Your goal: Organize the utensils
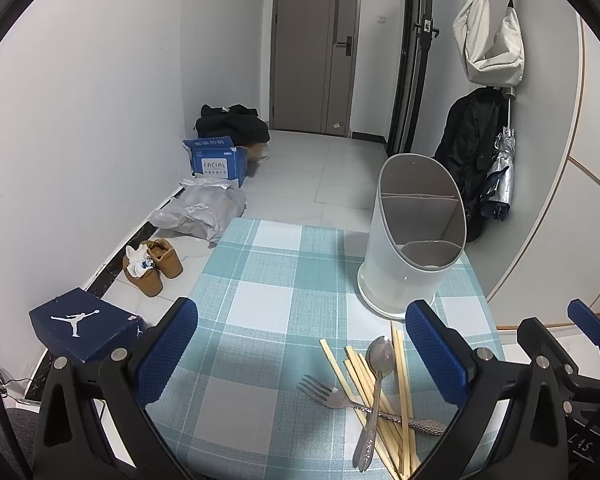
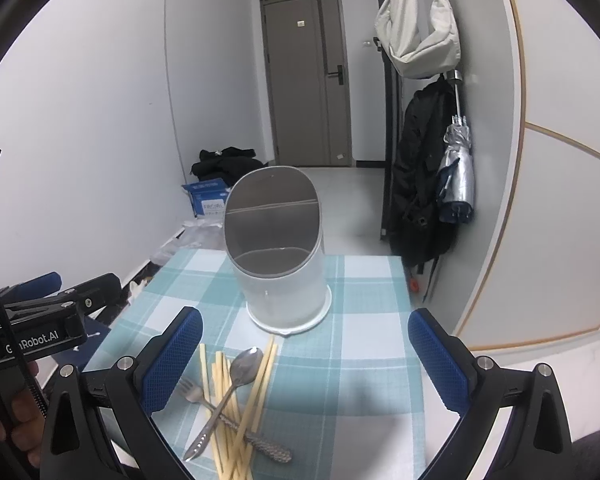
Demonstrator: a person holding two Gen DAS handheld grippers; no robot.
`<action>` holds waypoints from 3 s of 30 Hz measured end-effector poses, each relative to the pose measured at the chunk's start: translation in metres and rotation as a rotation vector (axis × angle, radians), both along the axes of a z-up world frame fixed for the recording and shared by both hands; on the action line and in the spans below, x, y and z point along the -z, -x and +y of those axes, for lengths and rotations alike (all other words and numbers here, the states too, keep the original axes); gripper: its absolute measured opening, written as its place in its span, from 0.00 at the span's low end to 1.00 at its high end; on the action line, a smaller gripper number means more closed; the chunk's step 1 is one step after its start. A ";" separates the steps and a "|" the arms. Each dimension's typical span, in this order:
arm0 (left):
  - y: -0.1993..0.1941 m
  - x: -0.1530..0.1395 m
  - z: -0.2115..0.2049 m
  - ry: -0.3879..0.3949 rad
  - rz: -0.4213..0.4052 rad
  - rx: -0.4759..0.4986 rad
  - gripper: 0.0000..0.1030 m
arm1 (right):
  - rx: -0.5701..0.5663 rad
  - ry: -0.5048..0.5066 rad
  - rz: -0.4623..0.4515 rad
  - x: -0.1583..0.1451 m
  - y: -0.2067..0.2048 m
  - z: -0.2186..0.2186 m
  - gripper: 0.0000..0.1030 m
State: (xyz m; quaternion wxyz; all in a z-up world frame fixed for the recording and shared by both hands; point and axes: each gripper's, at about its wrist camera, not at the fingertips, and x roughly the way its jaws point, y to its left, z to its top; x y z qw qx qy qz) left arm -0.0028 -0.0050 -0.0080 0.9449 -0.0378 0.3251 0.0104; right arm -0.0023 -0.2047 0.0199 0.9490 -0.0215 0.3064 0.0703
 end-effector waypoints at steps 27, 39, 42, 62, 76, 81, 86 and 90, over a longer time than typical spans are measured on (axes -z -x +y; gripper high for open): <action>-0.004 0.006 0.003 0.047 0.050 0.011 0.99 | -0.008 -0.027 0.022 0.003 -0.004 -0.001 1.00; -0.036 0.051 0.041 0.344 0.313 0.037 0.99 | -0.047 -0.022 0.117 0.018 -0.022 0.010 1.00; -0.042 0.069 0.046 0.407 0.399 0.044 0.99 | -0.056 -0.013 0.130 0.024 -0.030 0.013 1.00; -0.052 0.104 0.012 0.319 0.627 0.175 0.54 | -0.072 -0.033 0.235 0.047 -0.063 0.006 1.00; -0.059 0.097 0.007 0.259 0.611 0.123 0.11 | -0.048 -0.082 0.264 0.047 -0.060 -0.011 1.00; -0.058 0.091 0.007 0.278 0.586 0.100 0.08 | -0.044 -0.093 0.270 0.047 -0.060 -0.014 1.00; -0.055 0.084 0.003 0.257 0.551 0.091 0.02 | -0.042 -0.093 0.279 0.049 -0.062 -0.017 1.00; -0.050 0.080 0.007 0.271 0.534 0.077 0.01 | -0.041 -0.109 0.312 0.055 -0.064 -0.019 0.98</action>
